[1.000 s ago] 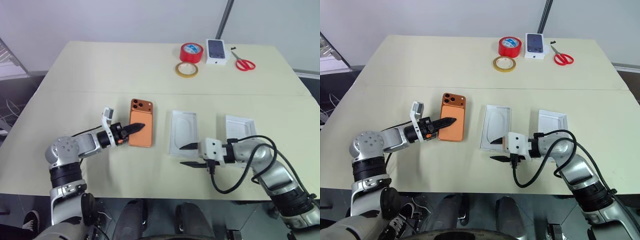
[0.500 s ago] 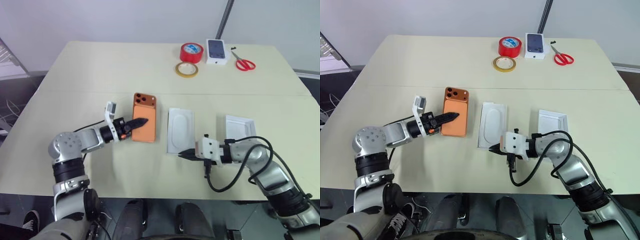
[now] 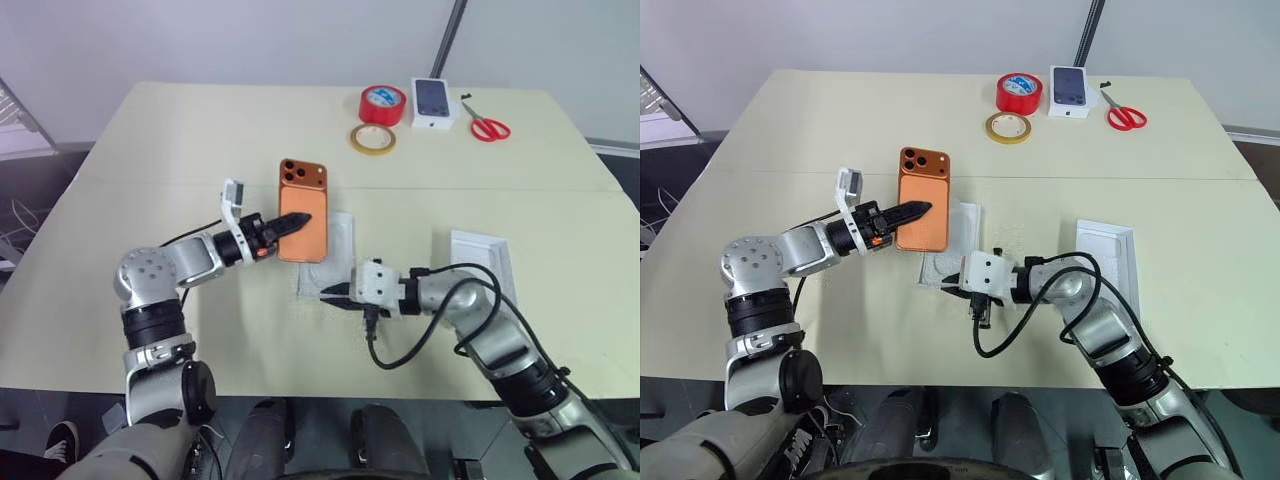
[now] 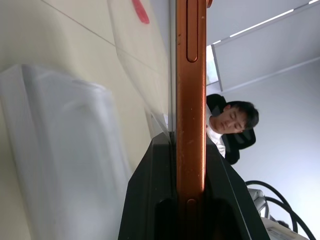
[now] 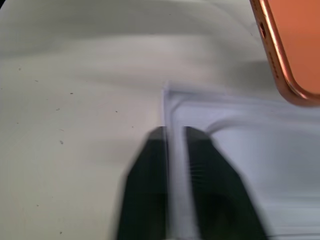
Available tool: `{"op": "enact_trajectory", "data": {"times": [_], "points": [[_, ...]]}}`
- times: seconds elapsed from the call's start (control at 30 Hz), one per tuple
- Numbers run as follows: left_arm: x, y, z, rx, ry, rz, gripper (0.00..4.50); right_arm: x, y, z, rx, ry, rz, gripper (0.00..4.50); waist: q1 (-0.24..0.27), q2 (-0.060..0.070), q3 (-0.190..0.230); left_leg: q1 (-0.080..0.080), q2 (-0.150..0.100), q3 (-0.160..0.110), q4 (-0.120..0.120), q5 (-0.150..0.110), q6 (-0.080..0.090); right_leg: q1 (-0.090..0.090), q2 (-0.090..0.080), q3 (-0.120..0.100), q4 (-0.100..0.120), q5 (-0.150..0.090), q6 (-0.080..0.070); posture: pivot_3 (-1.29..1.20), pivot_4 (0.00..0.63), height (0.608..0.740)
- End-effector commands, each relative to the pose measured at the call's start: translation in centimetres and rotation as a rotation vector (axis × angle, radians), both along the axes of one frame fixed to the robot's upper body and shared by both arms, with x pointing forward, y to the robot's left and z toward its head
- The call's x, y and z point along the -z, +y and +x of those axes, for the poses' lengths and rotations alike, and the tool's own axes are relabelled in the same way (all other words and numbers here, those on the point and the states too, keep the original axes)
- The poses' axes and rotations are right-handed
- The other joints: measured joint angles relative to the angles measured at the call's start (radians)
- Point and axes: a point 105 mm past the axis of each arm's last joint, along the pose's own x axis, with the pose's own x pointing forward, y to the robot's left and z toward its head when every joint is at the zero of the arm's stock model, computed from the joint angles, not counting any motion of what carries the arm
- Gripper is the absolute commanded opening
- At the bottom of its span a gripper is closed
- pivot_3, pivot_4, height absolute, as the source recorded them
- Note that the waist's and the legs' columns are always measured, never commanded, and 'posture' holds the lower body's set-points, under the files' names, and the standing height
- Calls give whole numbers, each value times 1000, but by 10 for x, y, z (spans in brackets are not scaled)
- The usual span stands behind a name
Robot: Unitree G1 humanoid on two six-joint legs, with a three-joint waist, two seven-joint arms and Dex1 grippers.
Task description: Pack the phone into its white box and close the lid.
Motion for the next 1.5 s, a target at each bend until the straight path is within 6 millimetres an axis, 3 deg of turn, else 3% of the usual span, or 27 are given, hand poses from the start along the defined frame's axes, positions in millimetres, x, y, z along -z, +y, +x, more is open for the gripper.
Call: {"op": "enact_trajectory", "data": {"times": [0.03,0.07,0.2,0.33,0.43,0.57,0.73,0.77,1.0,1.27,1.3,1.37,1.5], "points": [[-6,-2,-2,15,-25,-18,0,-32,9,-8,-47,-41,125,2500,-1,0,0,0,0,0,0,0,0,0,0,0,0,0,0,0,150,728],[-4,-3,-3,17,-20,-15,0,-42,9,-11,-56,-16,178,2935,-1,0,0,0,0,0,0,0,0,0,0,0,0,0,0,0,150,728],[2,-10,-7,30,-12,-13,0,-61,-8,-11,-21,18,246,2935,3,0,0,0,0,0,0,0,0,0,0,0,0,0,0,0,150,728],[18,-18,-13,50,38,-2,0,-47,-62,6,133,8,114,2935,15,0,0,0,-1,0,0,-2,4,1,-1,0,0,0,0,0,150,728],[26,-18,-16,62,78,1,0,-43,-82,12,183,-9,65,2935,19,0,0,0,-1,0,0,-3,5,1,-1,0,-1,0,0,0,150,728],[31,-19,-18,77,91,16,1751,-45,-80,16,188,-25,77,3010,15,0,0,0,1,0,0,-3,4,0,0,1,0,0,0,0,150,728],[32,-20,-13,79,93,54,4322,-45,-67,17,164,-36,99,3010,20,0,0,0,1,0,1,-2,3,1,0,0,0,0,0,0,150,728],[30,-19,-13,83,78,70,4424,-45,-66,17,164,-39,104,3010,22,0,0,0,1,0,1,-2,3,1,0,0,0,0,0,0,150,728],[18,-12,-15,102,45,118,4424,-42,-65,22,171,-50,102,3010,21,0,0,1,0,0,1,0,1,2,0,0,-1,0,0,0,150,728],[19,9,-19,62,-146,423,4424,-38,-61,34,207,-73,101,3010,16,0,0,1,0,0,0,0,0,1,0,1,-1,0,0,0,150,728],[19,11,-17,48,-143,416,4198,-38,-62,38,218,-80,97,3010,16,0,0,1,0,0,0,0,0,1,0,1,-1,0,0,0,150,728],[16,17,-9,-11,-154,406,3539,-37,-65,48,262,-108,80,2448,18,0,0,1,0,0,0,0,0,1,-1,1,-1,0,0,0,150,728],[26,29,3,-75,-277,615,1517,-32,-71,60,303,-176,7,518,19,0,0,1,0,0,0,0,0,1,-1,1,-1,0,-1,0,150,728]]}}
